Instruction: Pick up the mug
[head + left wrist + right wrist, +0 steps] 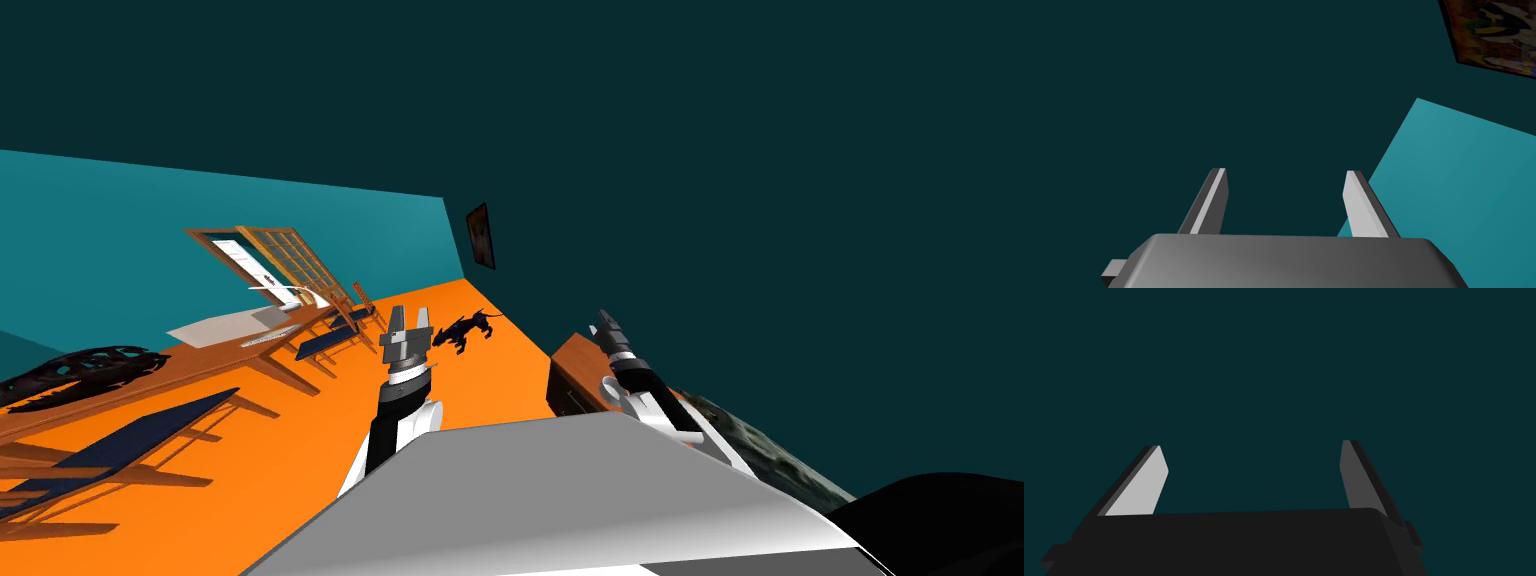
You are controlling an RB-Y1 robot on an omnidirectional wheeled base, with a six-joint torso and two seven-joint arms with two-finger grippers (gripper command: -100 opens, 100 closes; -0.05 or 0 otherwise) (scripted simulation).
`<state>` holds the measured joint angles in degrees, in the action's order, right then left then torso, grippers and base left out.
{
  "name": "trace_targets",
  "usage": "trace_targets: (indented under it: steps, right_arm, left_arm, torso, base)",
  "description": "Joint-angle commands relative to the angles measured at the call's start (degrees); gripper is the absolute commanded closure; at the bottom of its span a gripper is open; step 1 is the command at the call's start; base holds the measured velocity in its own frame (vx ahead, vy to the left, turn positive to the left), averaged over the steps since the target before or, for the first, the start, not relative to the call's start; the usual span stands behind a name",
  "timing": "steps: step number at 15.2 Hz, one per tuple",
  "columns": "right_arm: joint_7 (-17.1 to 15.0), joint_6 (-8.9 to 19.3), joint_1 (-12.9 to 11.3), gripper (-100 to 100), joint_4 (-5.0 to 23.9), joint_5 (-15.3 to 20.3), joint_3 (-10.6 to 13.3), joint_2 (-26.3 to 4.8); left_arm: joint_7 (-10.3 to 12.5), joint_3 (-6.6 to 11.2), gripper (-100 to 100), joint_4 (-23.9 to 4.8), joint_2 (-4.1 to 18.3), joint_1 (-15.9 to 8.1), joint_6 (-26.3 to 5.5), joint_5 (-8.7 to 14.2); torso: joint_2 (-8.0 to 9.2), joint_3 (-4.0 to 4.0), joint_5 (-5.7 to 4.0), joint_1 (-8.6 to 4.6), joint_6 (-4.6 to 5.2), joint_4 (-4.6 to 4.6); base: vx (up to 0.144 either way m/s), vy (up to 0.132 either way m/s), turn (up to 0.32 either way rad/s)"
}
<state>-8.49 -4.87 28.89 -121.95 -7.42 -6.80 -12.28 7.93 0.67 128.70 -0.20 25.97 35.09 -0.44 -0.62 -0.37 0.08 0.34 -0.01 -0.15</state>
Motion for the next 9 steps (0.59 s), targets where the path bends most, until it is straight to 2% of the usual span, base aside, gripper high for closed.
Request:
trace_targets:
  steps: [1, 3, 4, 5, 6, 7, 8, 9]
  right_arm:
    - [-1.8, 2.9, -0.5, -100, 2.6, -1.3, -1.7, -0.6]
    - [-1.8, 3.4, -0.5, -100, 2.6, -1.3, -1.7, -0.6]
    - [-3.6, 5.2, -0.4, -100, 4.8, -2.5, -3.2, -1.3]
    - [-3.6, 5.8, -0.4, -100, 4.8, -2.5, -3.2, -1.3]
    - [-5.5, 7.3, -0.3, -100, 6.6, -3.8, -4.8, -1.9]
    - [-5.5, 8.3, -0.3, -100, 7.2, -3.8, -4.8, -1.9]
    - [-7.3, 10.0, -0.3, -100, 8.6, -5.1, -6.5, -2.5]
    - [-7.4, 10.8, -0.3, -100, 9.6, -5.1, -6.5, -2.5]
  left_arm:
    - [0.0, 0.00, 0, 0.0, 0.0, 0.0, 0.0, 0.0]
    - [0.0, 0.00, 0, 0.0, 0.0, 0.0, 0.0, 0.0]
    - [0.0, 0.00, 0, 0.0, 0.0, 0.0, 0.0, 0.0]
    - [0.0, 0.00, 0, 0.0, 0.0, 0.0, 0.0, 0.0]
    - [0.0, 0.00, 0, 0.0, 0.0, 0.0, 0.0, 0.0]
    - [0.0, 0.00, 0, 0.0, 0.0, 0.0, 0.0, 0.0]
    - [0.0, 0.00, 0, 0.0, 0.0, 0.0, 0.0, 0.0]
    - [0.0, 0.00, 0, 0.0, 0.0, 0.0, 0.0, 0.0]
  torso:
    - [0.00, 0.00, 0.00, 0.00, 0.00, 0.00]
    - [0.00, 0.01, -0.02, -0.06, 0.01, 0.01]
    - [0.07, 0.04, -0.03, -0.12, 0.00, 0.02]
    - [0.04, 0.04, -0.04, -0.15, 0.03, 0.02]
    - [0.01, 0.01, -0.04, -0.12, 0.02, 0.01]
    - [-0.11, -0.05, -0.02, -0.05, 0.03, -0.01]
    - [-0.19, -0.10, -0.01, 0.00, 0.01, -0.03]
    - [-0.26, -0.14, -0.01, 0.06, 0.02, -0.05]
  base:
    - [0.119, 0.071, -0.071]
    - [0.114, 0.069, -0.045]
    - [0.130, 0.053, -0.059]
    - [0.141, 0.072, -0.076]
    - [0.186, 0.102, -0.120]
    - [0.194, 0.112, -0.097]
    - [0.204, 0.123, -0.084]
    - [0.196, 0.119, -0.086]
